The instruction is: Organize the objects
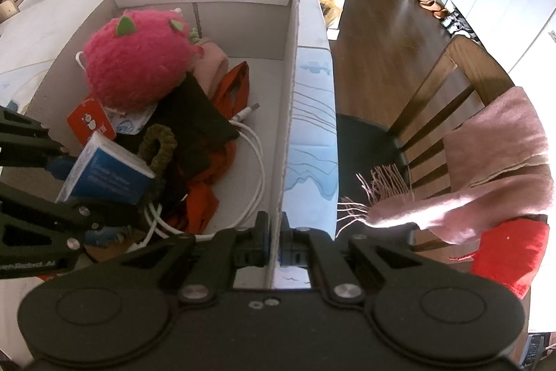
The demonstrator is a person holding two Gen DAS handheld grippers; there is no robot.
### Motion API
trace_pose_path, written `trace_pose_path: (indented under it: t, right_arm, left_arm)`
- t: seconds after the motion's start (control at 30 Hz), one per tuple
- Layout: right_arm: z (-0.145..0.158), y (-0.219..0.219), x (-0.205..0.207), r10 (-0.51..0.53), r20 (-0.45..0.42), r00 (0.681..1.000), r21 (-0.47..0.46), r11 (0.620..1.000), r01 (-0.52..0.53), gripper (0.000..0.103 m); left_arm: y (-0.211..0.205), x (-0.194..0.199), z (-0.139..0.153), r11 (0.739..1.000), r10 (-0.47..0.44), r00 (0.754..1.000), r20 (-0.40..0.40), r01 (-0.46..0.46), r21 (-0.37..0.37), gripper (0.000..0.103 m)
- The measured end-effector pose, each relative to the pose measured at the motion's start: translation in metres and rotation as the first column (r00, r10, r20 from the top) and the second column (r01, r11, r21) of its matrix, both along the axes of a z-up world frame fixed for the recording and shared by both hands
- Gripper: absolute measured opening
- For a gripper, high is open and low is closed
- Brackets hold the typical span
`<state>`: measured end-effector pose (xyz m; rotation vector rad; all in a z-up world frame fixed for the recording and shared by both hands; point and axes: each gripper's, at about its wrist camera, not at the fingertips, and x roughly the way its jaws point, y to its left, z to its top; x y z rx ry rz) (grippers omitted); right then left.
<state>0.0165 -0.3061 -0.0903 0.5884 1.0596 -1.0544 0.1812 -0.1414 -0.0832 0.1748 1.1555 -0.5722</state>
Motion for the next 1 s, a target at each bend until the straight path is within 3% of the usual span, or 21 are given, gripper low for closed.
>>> trace_pose_path:
  t: [0.03,0.07,0.57,0.8,1.0]
  right_arm:
    - [0.001,0.000,-0.001,0.003,0.001,1.000,-0.001,1.000,-0.003,0.004]
    - [0.001,0.001,-0.001,0.005,0.002,1.000,-0.002,1.000,-0.005,0.004]
    - [0.011,0.010,-0.005,0.051,0.009,0.999,-0.030,0.998,-0.050,0.005]
    - [0.035,0.024,-0.010,0.055,0.034,0.998,-0.093,0.994,-0.052,0.005]
    - [0.053,0.042,-0.010,0.041,0.084,0.996,-0.155,0.988,-0.028,0.012]
  left_arm:
    - [0.002,-0.001,0.001,1.000,0.011,1.000,0.010,-0.011,-0.002,0.069]
    - [0.004,-0.002,0.003,1.000,0.020,1.000,0.021,-0.020,-0.006,0.072]
    - [0.016,-0.022,0.033,0.994,0.106,0.990,0.089,-0.102,-0.043,0.072]
    - [0.026,-0.036,0.053,0.989,0.133,0.981,0.139,-0.122,-0.081,0.072]
    - [0.042,-0.048,0.068,0.985,0.151,0.968,0.199,-0.130,-0.113,0.075]
